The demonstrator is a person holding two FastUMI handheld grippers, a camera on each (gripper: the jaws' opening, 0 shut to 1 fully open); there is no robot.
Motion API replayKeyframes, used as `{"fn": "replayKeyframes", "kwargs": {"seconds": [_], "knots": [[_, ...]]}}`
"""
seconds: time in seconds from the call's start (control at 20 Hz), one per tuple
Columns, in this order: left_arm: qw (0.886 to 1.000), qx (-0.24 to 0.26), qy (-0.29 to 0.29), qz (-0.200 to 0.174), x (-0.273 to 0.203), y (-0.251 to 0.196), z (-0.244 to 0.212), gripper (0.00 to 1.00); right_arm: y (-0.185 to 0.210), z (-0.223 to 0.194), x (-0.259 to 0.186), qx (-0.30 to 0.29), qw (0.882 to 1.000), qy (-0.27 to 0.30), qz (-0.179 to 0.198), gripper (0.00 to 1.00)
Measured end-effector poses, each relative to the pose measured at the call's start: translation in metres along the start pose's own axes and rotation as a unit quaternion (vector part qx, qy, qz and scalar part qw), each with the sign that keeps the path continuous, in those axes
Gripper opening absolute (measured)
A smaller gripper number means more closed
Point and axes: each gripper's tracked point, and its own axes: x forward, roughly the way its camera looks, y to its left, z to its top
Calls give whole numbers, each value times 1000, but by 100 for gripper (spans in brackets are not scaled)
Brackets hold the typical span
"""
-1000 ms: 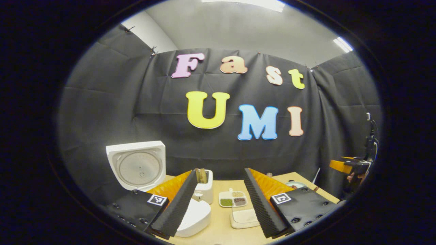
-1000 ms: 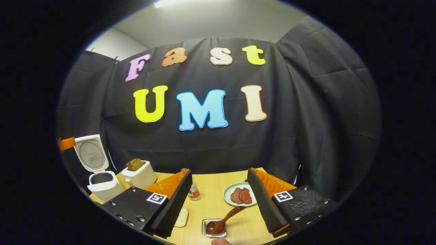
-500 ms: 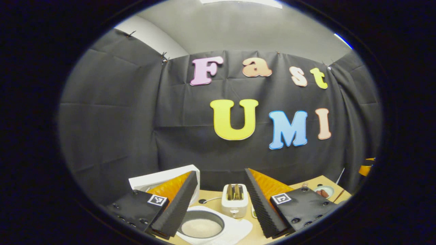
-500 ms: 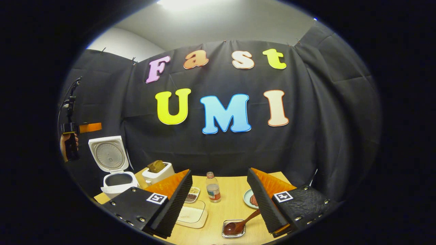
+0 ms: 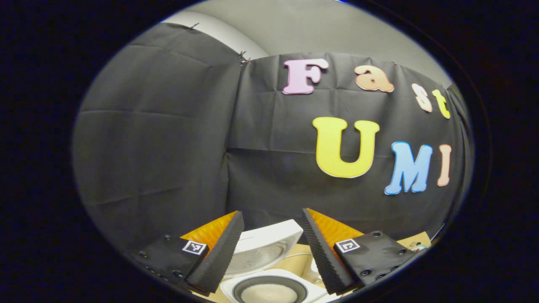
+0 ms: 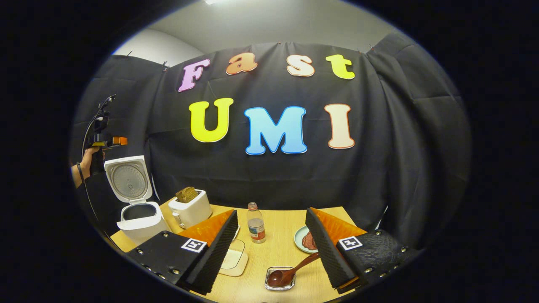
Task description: Close the left gripper, press the button to open the rice cooker; take a wooden spoon from the chopstick holder with the right hand, scoop a spoonful of rice and pour it into the rice cooker, then put the wooden spoon back into the chopstick holder.
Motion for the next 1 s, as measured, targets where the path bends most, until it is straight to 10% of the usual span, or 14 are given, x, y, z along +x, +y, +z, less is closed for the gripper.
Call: {"fn": "replayKeyframes", "kwargs": {"seconds": [0.65,1.0], "knots": [[985,-9,114,131,87,54,-64,96,-6,-1,8,1,1000,10,-12,98],[988,-11,110,110,77,45,-68,97,8,-2,12,3,1000,9,11,98]]}}
